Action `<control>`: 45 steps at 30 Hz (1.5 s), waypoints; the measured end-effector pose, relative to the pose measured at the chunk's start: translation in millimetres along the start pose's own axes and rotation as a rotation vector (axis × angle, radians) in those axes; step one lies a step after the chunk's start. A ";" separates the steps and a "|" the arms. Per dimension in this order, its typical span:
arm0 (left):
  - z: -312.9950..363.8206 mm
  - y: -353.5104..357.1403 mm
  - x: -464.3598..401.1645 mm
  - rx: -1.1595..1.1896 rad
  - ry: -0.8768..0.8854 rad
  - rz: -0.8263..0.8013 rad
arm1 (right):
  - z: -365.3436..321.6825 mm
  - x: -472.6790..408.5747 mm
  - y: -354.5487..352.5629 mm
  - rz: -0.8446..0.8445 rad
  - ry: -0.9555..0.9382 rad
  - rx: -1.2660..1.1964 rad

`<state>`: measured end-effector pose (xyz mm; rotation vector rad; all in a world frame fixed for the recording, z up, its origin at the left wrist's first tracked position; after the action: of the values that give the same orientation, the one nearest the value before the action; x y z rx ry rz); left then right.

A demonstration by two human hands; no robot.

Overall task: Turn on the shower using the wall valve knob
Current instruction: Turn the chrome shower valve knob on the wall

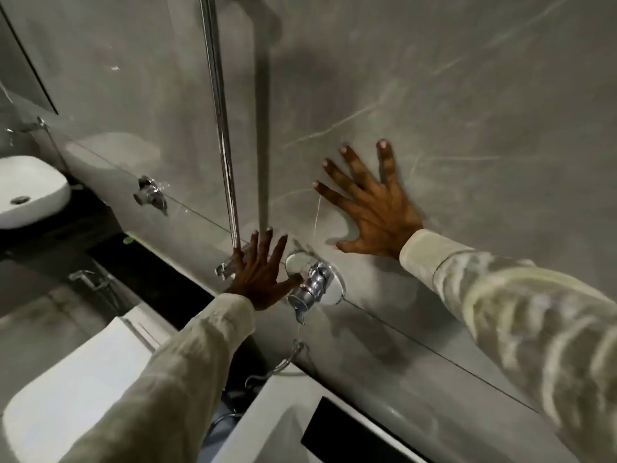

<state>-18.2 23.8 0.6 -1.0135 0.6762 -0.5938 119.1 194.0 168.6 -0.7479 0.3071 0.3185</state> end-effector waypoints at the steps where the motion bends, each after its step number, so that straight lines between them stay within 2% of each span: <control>1: -1.8 10.8 1.8 0.013 -0.017 -0.013 | -3.3 -2.1 4.7 -0.008 -0.019 0.037; 10: -22.9 95.8 21.9 0.187 -0.245 -0.192 | -10.6 -3.9 37.3 0.037 -0.055 0.265; 15: -16.9 117.7 34.4 0.513 -0.426 -0.325 | -10.9 -2.8 42.7 0.087 -0.054 0.295; 19: -12.3 120.5 37.7 0.714 -0.475 -0.294 | -11.7 -3.5 44.8 0.097 -0.052 0.291; 34: -7.5 101.0 33.1 0.551 -0.405 -0.282 | -15.3 -3.7 38.2 0.114 -0.060 0.326; 41: 4.4 81.1 20.8 0.392 -0.127 0.017 | -14.8 -2.9 39.1 0.116 -0.075 0.358; 45: 25.6 70.2 10.2 0.399 -0.010 0.155 | -14.5 -2.9 42.9 0.129 -0.069 0.349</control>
<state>17.0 59.6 -55.8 -0.5868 0.5921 -0.5591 97.5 212.9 133.4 -0.3737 0.3357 0.3999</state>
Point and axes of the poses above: each hand's wrist, its own x-axis away from the middle knuckle, its own y-axis out of the palm, z = x × y, the point moved 3 cm from there along -x, towards the middle knuckle, and after that the axes turned 13 degrees about z, right-handed, at the moved point
